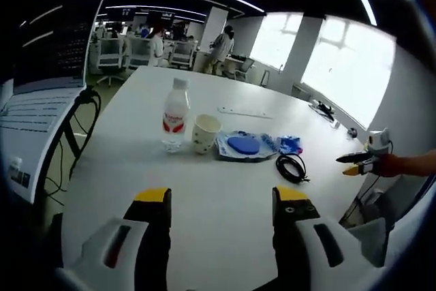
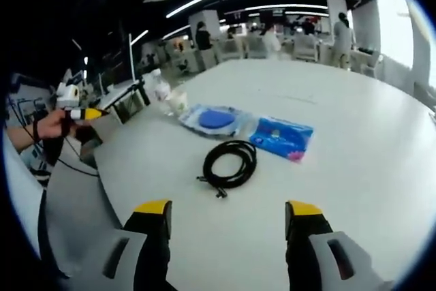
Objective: Arrange the tabletop items into an orderly group along one side of the table until the central work area is clear of visible clutter.
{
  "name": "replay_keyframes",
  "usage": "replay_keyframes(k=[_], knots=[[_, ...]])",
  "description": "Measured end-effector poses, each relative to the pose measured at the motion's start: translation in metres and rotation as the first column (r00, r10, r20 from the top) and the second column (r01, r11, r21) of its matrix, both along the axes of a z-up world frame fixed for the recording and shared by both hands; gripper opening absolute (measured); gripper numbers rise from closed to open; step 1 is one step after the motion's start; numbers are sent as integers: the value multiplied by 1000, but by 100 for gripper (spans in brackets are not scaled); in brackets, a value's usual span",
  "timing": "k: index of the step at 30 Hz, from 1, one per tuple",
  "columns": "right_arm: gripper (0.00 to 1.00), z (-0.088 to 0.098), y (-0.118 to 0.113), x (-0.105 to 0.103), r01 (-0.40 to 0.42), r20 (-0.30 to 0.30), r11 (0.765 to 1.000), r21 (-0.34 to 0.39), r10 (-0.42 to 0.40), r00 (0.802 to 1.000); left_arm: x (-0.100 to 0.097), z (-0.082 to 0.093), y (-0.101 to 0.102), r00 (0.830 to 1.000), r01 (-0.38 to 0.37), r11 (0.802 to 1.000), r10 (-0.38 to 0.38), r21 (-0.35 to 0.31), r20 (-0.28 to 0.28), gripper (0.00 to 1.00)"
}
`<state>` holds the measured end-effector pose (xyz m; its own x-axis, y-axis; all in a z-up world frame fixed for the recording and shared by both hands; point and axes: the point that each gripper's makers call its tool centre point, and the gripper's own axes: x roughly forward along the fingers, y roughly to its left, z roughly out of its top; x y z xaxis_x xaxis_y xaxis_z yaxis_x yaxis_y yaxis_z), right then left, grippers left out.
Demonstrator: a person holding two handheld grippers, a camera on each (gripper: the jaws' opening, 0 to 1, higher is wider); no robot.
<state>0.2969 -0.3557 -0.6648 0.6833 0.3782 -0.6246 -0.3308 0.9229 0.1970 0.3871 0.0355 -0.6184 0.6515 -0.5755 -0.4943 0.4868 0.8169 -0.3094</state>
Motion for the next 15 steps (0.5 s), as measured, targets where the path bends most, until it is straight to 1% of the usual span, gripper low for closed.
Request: replay_keyframes(k=[7,15], knots=[[68,-4,-1,-3,17,-9,1000,9,-17,1000,-4,-7,-2,1000,6,1000,-6,-3,-18,60],[67,-6,-4,-4,29,-14,1000,10,-29,999,-5,-6,-3,1000,0,1000,-1,-14,-21,60]])
